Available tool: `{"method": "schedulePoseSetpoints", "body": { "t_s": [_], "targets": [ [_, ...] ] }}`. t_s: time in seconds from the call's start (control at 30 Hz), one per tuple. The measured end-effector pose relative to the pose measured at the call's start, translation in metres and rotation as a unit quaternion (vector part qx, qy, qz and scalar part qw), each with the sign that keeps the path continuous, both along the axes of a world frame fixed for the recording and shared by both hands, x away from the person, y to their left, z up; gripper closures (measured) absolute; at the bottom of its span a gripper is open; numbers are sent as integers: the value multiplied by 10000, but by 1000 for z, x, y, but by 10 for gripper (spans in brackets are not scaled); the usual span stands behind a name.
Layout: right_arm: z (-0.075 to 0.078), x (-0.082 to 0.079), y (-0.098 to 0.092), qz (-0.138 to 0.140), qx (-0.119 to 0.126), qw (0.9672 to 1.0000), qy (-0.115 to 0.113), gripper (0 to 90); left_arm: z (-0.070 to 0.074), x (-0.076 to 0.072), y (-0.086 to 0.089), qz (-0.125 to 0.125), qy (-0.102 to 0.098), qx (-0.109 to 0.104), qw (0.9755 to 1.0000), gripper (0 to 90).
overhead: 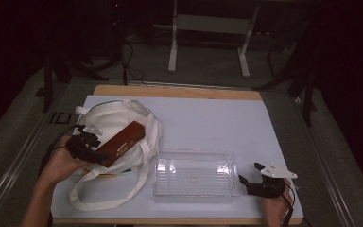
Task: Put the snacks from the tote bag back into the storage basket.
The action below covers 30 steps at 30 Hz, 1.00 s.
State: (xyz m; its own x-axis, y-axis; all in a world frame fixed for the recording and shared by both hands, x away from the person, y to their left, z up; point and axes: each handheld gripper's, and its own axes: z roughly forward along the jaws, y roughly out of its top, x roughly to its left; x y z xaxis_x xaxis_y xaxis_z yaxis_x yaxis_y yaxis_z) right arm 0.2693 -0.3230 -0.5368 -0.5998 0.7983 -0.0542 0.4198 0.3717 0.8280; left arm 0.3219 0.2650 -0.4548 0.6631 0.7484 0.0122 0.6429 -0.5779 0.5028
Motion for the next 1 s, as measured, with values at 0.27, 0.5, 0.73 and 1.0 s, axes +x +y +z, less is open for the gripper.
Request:
{"method": "schedulePoseSetpoints", "body": {
  "t_s": [0.27, 0.5, 0.73, 1.0],
  "targets": [
    [0, 0, 0, 1, 1, 10000, 2, 174, -6, 7, -1, 30, 270, 35, 9996, 329],
    [0, 0, 0, 1, 3, 10000, 3, 174, -6, 12, -6, -55, 444, 131, 9989, 357],
    [0, 0, 0, 6, -2, 10000, 9, 174, -6, 16, -8, -59, 622, 227, 9978, 372],
    [0, 0, 0, 14, -19, 10000, 16, 174, -7, 24, -12, -117, 909, 422, 9949, 369]
  ]
}}
